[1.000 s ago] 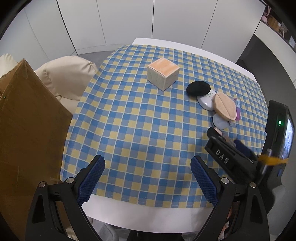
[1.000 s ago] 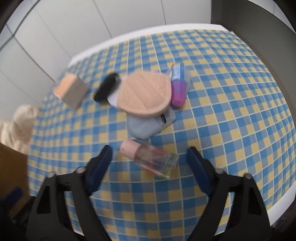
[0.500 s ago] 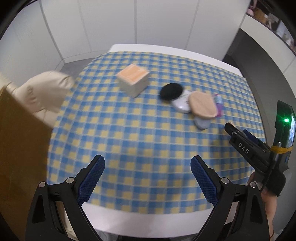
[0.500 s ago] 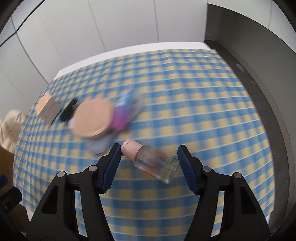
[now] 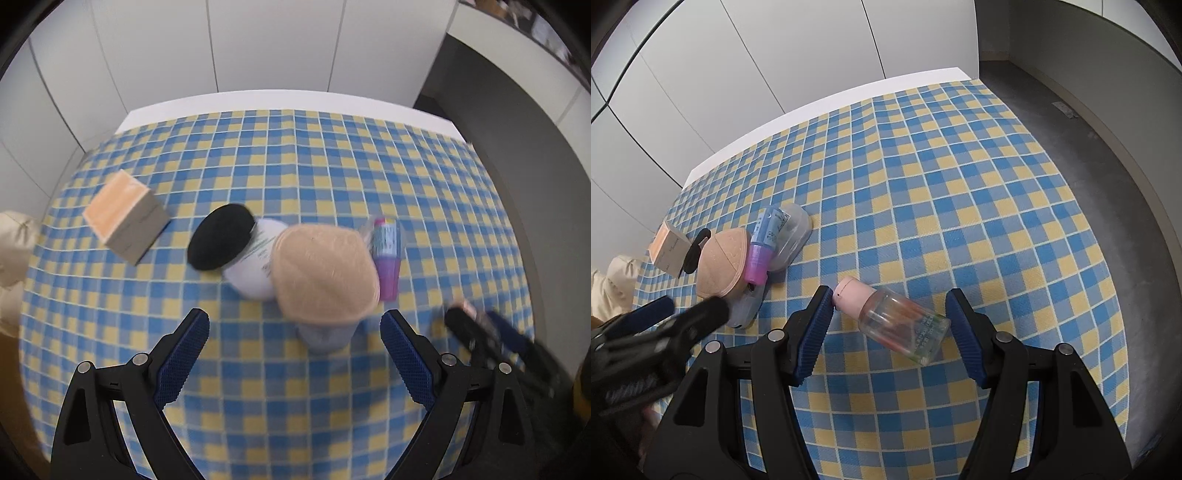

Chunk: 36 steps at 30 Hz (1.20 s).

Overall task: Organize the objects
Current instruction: 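Grasp the pink-capped glass bottle with the right tool while the left tool approaches the beige puff, then close the left tool on the beige powder puff while the right tool holds the bottle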

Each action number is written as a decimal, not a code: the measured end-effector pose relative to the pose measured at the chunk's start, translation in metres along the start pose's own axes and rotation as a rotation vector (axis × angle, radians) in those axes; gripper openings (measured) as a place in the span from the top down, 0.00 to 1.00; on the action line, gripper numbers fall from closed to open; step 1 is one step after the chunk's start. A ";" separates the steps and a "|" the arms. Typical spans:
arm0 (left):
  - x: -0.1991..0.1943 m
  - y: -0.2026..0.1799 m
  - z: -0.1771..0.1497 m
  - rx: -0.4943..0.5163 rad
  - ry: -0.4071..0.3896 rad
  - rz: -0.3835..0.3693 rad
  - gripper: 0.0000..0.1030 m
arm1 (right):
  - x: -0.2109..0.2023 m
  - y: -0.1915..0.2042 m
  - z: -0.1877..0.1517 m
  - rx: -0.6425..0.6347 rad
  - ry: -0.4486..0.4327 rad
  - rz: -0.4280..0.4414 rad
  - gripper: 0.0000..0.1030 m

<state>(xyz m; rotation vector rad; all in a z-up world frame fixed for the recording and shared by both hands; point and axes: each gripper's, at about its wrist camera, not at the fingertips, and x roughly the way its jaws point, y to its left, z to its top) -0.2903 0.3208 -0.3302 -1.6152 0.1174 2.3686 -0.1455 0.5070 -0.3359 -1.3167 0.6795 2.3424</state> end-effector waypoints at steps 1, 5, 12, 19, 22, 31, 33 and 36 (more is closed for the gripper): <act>0.003 0.000 0.002 -0.008 -0.006 -0.004 0.08 | 0.001 -0.001 0.001 0.005 0.002 0.004 0.36; 0.018 -0.004 0.012 -0.010 -0.006 0.022 0.08 | 0.003 -0.004 0.005 0.019 0.007 0.018 0.36; 0.039 -0.002 0.015 -0.041 0.008 0.011 0.10 | 0.006 -0.003 0.006 0.000 0.010 0.015 0.36; 0.030 -0.002 0.016 -0.020 -0.039 0.018 0.61 | 0.007 -0.006 0.008 -0.007 0.014 0.015 0.36; 0.028 -0.006 0.017 -0.020 -0.031 0.009 0.64 | 0.002 -0.005 -0.001 -0.013 0.012 0.013 0.36; 0.013 0.015 0.014 -0.047 -0.075 0.006 0.30 | 0.003 -0.004 0.002 -0.021 0.013 0.003 0.36; 0.011 0.013 0.022 -0.049 -0.095 -0.007 0.20 | 0.004 -0.004 0.003 -0.024 0.013 0.001 0.36; 0.013 0.001 0.034 -0.015 -0.109 0.005 0.13 | 0.004 -0.005 0.004 -0.024 0.014 0.005 0.36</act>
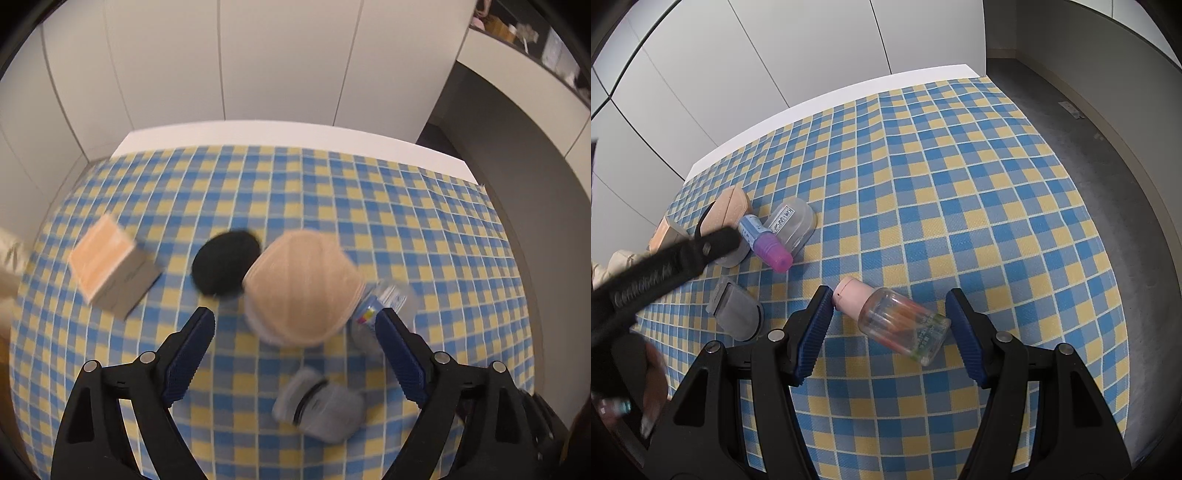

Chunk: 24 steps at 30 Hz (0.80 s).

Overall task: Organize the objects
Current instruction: 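Close the left tool on the beige powder puff while the right tool holds the bottle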

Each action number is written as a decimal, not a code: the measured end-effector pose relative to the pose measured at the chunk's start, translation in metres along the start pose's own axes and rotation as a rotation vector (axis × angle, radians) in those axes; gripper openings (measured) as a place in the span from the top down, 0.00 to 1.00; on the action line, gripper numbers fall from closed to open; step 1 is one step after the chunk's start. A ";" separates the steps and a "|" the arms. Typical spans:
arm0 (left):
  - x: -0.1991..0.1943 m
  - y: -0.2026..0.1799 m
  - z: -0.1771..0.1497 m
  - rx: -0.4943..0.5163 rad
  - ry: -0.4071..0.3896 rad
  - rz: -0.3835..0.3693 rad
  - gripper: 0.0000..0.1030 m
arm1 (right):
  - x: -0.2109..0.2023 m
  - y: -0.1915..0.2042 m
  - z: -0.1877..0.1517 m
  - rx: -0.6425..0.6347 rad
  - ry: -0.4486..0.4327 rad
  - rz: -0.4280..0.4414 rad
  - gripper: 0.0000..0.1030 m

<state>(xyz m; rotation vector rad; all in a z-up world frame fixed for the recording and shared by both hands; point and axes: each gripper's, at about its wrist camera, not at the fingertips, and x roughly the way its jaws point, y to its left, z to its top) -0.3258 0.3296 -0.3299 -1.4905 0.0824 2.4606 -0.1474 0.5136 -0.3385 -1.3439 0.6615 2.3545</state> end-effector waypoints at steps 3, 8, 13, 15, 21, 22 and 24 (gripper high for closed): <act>0.005 -0.011 0.011 0.020 0.004 -0.007 0.13 | 0.000 -0.001 0.001 0.001 -0.001 0.003 0.36; 0.016 -0.011 0.021 -0.019 0.034 -0.027 0.11 | 0.001 -0.001 0.003 -0.008 0.000 -0.001 0.36; 0.021 0.012 0.023 -0.113 0.065 -0.059 0.10 | 0.001 -0.004 0.002 -0.006 0.001 0.006 0.36; 0.020 0.022 0.023 -0.129 0.083 -0.070 0.11 | 0.001 -0.006 0.002 -0.007 0.001 0.006 0.36; 0.019 0.029 0.022 -0.124 0.087 -0.049 0.11 | -0.001 -0.002 -0.004 -0.003 0.002 0.006 0.36; 0.021 0.027 0.021 -0.114 0.093 -0.043 0.11 | -0.002 -0.002 -0.004 -0.004 0.002 0.006 0.36; 0.026 0.020 0.019 -0.080 0.107 -0.023 0.11 | -0.002 -0.004 -0.004 -0.003 0.002 0.007 0.36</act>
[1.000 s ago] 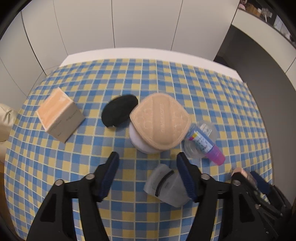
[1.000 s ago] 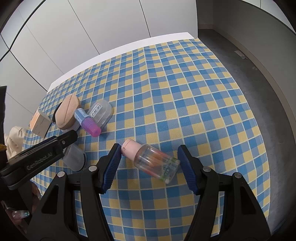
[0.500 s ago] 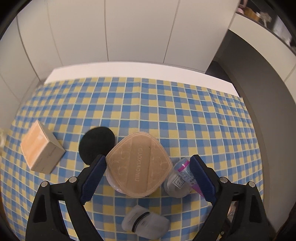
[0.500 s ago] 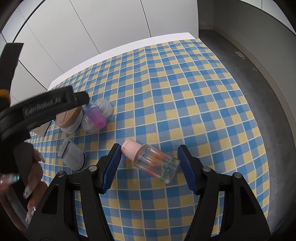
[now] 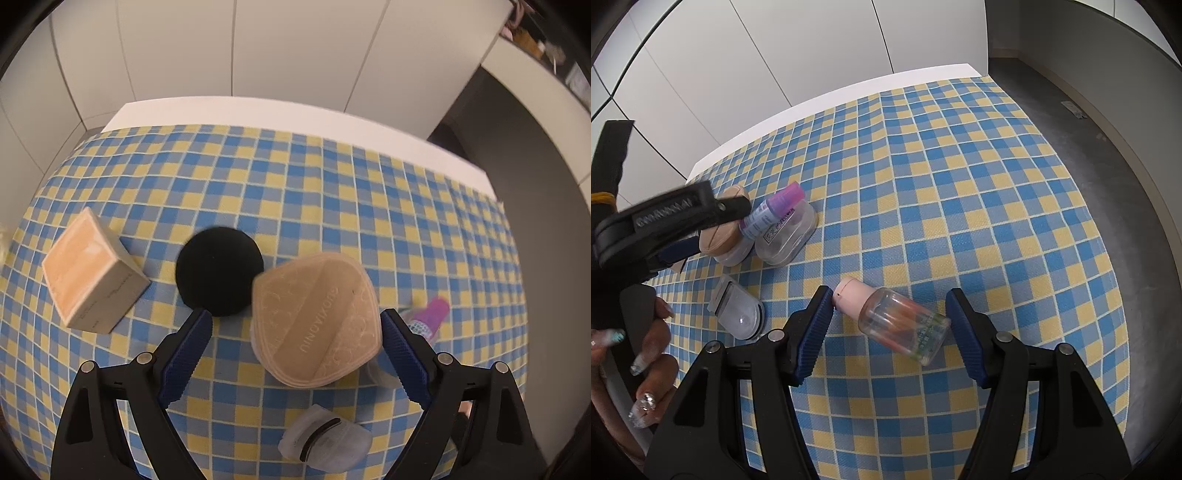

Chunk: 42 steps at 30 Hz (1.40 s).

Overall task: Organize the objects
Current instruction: 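Close the left tool on the beige powder puff while the right tool holds the bottle, then lift the beige puff with the left tool while the right tool lifts the glass bottle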

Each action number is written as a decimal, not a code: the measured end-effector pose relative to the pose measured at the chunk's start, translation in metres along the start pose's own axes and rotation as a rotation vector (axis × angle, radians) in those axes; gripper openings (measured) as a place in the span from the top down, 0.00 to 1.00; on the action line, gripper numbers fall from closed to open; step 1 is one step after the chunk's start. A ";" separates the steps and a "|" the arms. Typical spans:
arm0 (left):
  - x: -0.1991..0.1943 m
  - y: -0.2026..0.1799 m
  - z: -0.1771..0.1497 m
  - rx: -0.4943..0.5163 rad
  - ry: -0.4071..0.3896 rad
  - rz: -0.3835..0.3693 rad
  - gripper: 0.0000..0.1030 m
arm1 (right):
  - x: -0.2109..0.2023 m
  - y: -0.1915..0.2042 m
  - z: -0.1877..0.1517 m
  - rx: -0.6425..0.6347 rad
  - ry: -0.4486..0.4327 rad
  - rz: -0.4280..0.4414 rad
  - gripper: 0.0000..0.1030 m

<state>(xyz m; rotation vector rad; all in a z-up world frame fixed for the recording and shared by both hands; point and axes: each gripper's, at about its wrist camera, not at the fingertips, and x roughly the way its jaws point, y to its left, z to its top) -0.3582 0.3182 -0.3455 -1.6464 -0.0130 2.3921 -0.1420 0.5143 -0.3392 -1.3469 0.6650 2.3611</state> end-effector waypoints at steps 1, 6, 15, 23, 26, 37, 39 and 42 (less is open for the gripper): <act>0.002 -0.003 -0.001 0.017 0.002 0.020 0.11 | 0.001 0.002 0.000 0.000 0.000 0.000 0.36; 0.006 -0.010 -0.004 0.030 -0.023 0.027 0.15 | 0.002 0.004 0.001 -0.001 0.000 0.000 0.36; -0.012 -0.015 -0.003 0.072 -0.088 0.059 0.44 | 0.003 0.006 0.000 -0.005 0.001 -0.004 0.36; -0.021 -0.012 -0.019 0.085 -0.071 0.088 0.46 | 0.004 0.008 0.001 -0.013 0.001 -0.014 0.36; -0.035 -0.011 -0.031 0.102 -0.077 0.099 0.46 | 0.001 0.008 0.001 -0.025 -0.001 -0.024 0.36; -0.103 0.002 -0.057 0.082 -0.110 0.092 0.47 | -0.043 0.038 0.015 -0.093 -0.056 -0.045 0.36; -0.113 0.009 -0.054 0.081 -0.113 0.092 0.47 | -0.054 0.046 0.019 -0.114 -0.075 -0.051 0.36; -0.126 0.015 -0.052 0.076 -0.115 0.093 0.47 | -0.072 0.058 0.025 -0.133 -0.092 -0.045 0.36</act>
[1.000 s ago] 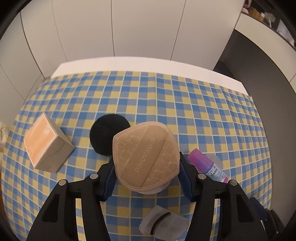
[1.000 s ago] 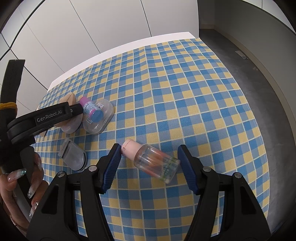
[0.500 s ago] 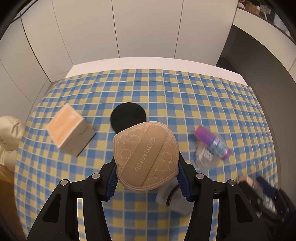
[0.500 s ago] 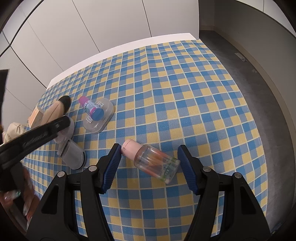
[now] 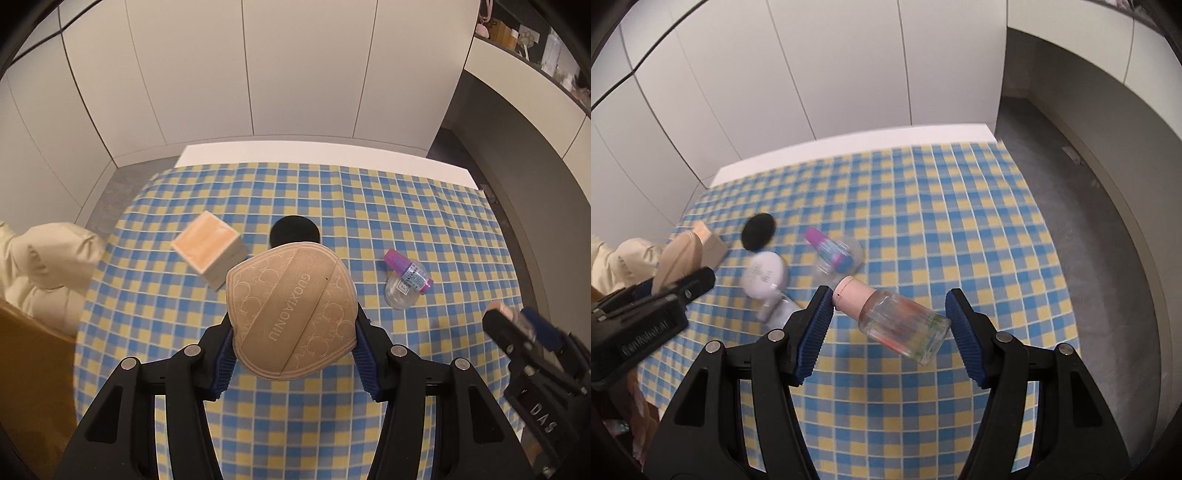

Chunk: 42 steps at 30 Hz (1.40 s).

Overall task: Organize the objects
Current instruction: 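Lift the beige puff with the left tool while the right tool lifts the glass bottle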

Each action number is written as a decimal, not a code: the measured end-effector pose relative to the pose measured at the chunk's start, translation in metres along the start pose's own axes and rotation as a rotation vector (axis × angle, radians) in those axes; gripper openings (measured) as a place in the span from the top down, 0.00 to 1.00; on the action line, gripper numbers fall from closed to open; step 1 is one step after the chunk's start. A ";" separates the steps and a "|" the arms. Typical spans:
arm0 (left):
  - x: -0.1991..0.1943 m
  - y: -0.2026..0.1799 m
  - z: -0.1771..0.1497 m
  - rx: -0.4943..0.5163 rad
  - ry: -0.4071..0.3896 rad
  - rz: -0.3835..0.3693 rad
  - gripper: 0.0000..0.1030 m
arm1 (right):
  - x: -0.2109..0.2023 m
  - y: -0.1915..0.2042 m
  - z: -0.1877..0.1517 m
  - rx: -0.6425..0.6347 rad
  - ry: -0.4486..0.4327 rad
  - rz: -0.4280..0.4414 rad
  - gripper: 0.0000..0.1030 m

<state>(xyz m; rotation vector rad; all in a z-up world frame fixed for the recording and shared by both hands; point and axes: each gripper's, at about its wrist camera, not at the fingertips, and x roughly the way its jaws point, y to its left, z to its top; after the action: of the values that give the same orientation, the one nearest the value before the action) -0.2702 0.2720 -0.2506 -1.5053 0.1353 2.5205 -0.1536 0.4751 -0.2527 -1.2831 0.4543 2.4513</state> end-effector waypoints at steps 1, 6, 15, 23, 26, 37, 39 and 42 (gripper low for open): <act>-0.003 0.002 0.002 -0.007 0.000 -0.005 0.47 | -0.005 0.003 0.003 -0.008 -0.004 0.001 0.36; -0.023 0.009 0.003 -0.043 0.016 -0.033 0.47 | -0.037 0.013 0.020 -0.035 -0.023 -0.014 0.36; -0.084 0.006 0.016 -0.040 -0.015 -0.042 0.47 | -0.108 0.024 0.053 -0.071 -0.082 -0.027 0.36; -0.158 0.012 0.040 -0.028 -0.098 -0.008 0.47 | -0.173 0.042 0.079 -0.121 -0.126 -0.016 0.36; -0.181 0.013 0.045 -0.026 -0.118 0.001 0.47 | -0.193 0.050 0.086 -0.138 -0.140 -0.009 0.36; -0.252 0.016 0.046 0.008 -0.173 0.026 0.47 | -0.259 0.082 0.097 -0.224 -0.193 -0.001 0.36; -0.259 0.015 0.044 0.015 -0.179 0.029 0.47 | -0.268 0.085 0.096 -0.233 -0.199 -0.003 0.36; -0.266 0.016 0.041 0.018 -0.178 0.026 0.47 | -0.277 0.086 0.095 -0.235 -0.202 -0.002 0.36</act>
<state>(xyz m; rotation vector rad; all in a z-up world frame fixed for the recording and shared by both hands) -0.1869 0.2308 0.0022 -1.2734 0.1503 2.6508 -0.1108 0.3983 0.0394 -1.1011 0.1152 2.6597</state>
